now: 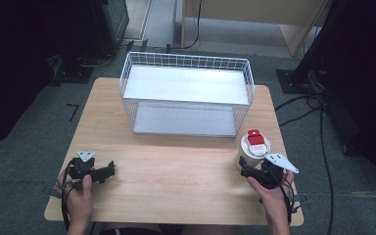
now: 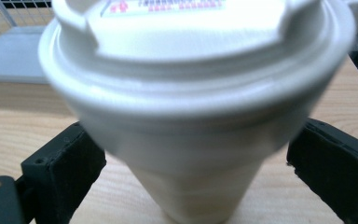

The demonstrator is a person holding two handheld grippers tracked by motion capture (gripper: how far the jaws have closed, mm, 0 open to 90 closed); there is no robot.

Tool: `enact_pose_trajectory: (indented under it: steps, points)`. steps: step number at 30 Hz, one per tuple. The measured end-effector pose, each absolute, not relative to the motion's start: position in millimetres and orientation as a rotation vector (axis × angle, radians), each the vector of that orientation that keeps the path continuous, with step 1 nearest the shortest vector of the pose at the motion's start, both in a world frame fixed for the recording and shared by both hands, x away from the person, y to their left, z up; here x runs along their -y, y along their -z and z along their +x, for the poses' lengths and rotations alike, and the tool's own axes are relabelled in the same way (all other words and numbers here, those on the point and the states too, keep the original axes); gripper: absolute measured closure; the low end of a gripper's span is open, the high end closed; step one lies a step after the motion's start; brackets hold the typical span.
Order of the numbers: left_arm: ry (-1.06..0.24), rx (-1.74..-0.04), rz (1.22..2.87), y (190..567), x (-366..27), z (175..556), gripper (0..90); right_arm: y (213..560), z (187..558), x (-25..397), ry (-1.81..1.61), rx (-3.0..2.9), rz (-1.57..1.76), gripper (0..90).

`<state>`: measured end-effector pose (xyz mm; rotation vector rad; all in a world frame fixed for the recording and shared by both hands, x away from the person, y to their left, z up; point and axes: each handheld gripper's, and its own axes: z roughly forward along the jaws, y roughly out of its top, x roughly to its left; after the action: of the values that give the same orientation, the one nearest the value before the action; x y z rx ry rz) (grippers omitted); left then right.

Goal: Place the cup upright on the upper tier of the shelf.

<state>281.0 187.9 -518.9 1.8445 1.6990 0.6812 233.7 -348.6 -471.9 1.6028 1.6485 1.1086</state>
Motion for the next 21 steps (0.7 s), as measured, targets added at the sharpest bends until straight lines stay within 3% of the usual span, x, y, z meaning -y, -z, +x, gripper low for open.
enact_pose_trajectory:
  steps: [21]
  points:
    - [-0.681, -1.699, 1.844, 519.0, -187.9, 281.1, 0.0, 485.3, 253.2, 336.6, -1.101, -1.538, 1.602, 9.5]
